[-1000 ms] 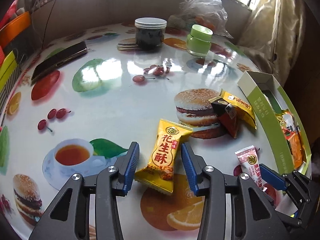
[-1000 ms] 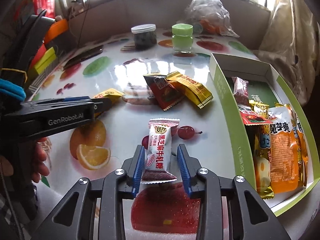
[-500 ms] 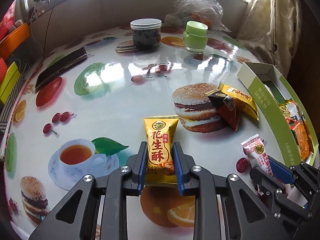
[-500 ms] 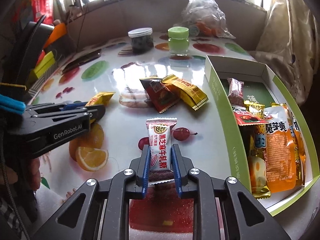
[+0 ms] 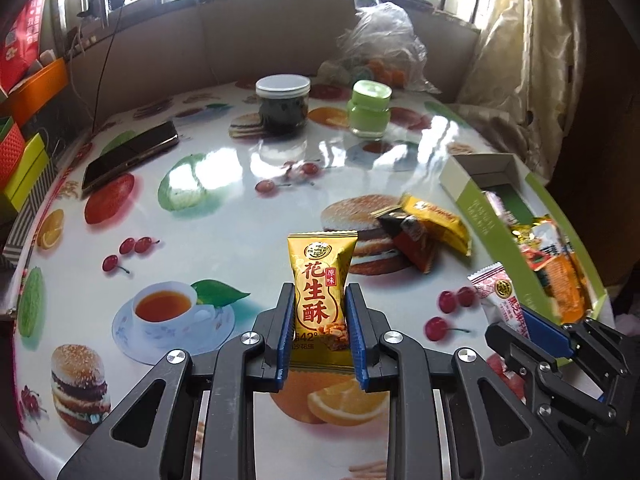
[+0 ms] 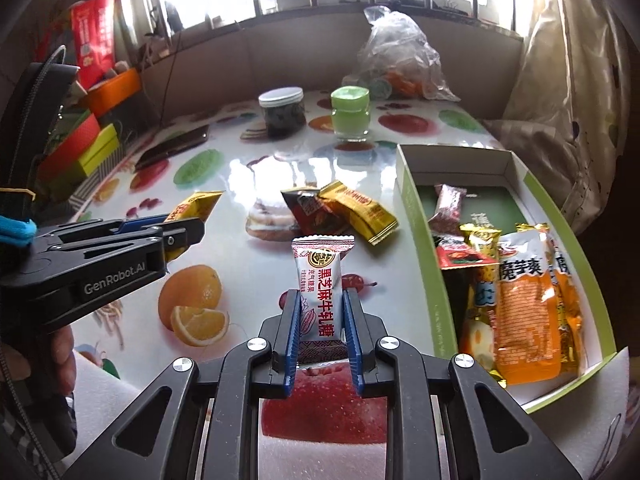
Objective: Organize snacks
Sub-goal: 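Carry the peanut-crisp packet and the candy stick over the green box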
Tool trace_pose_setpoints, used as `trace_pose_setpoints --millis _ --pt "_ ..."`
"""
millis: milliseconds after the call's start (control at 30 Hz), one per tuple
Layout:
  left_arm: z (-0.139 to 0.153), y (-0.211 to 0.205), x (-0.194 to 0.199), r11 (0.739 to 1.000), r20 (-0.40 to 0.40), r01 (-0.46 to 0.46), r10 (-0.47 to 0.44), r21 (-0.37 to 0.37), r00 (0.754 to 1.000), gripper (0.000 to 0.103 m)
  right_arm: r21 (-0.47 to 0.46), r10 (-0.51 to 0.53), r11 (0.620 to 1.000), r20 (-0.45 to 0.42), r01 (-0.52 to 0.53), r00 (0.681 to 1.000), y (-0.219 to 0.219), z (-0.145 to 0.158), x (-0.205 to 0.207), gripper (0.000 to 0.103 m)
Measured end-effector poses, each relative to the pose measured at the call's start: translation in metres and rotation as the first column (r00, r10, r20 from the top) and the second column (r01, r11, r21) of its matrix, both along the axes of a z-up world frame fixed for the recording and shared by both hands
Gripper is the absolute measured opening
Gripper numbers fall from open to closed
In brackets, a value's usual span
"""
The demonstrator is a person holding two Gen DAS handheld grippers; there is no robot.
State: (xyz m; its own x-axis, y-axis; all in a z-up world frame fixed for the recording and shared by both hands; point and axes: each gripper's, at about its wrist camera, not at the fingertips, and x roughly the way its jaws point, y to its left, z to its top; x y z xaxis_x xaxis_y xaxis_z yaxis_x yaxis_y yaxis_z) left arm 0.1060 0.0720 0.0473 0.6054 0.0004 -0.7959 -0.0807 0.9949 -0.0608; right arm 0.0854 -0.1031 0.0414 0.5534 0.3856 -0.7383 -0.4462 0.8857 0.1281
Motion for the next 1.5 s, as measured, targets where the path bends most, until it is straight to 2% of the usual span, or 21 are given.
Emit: trace_pose_setpoints --millis 733,1233,1500 --pt "0.032 -0.056 0.005 0.995 0.069 0.099 -0.098 -0.011 0.993 0.026 0.058 -0.1 0.994 0.033 0.098 0.994 -0.059 0.021 -0.004 0.02" --pt "0.041 -0.097 0.023 0.983 0.083 0.18 -0.177 -0.034 0.981 0.026 0.068 -0.189 0.98 0.045 0.186 0.981 -0.099 0.026 0.004 0.02" --pt "0.039 -0.119 0.036 0.973 0.075 0.222 -0.218 -0.061 0.973 0.026 0.064 -0.268 0.962 0.034 0.265 0.963 -0.127 0.023 0.013 0.02"
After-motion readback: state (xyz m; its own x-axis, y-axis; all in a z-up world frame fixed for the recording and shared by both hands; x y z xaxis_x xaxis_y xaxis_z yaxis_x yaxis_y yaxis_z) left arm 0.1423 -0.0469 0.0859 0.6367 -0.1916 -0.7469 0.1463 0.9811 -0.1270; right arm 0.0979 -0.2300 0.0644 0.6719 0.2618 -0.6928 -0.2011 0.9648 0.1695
